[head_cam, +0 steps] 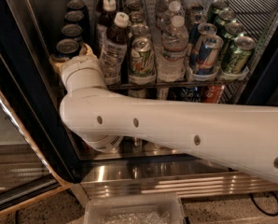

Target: Pick pepsi can from top shelf of fridge

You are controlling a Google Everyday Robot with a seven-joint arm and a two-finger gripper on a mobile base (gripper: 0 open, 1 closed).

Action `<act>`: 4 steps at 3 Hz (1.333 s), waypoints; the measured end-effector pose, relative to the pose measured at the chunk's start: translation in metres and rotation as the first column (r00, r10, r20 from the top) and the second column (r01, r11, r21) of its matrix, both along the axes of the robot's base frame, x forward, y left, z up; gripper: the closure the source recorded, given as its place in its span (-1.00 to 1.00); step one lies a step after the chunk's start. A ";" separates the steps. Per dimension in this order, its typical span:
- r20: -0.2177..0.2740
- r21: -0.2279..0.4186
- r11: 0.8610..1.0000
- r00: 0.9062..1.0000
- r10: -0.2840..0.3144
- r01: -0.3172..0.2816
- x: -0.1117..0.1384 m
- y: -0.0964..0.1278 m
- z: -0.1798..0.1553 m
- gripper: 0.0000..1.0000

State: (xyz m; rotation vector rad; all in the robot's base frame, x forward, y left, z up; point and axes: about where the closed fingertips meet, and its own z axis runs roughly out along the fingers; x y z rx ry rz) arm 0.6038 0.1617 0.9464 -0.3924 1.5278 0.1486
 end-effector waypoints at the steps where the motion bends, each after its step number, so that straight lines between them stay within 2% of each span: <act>1: -0.043 0.028 0.998 0.998 0.056 -0.055 -0.004 0.009 0.001 1.00; 2: -0.094 0.052 0.994 0.990 0.102 -0.097 -0.005 0.017 -0.005 1.00; 3: -0.094 0.053 0.994 0.990 0.102 -0.097 -0.005 0.017 -0.005 1.00; 4: -0.099 0.083 0.991 0.989 0.112 -0.104 -0.006 0.015 0.005 1.00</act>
Offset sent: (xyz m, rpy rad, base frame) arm -0.0031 0.0236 -0.0165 0.0743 0.1669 0.1453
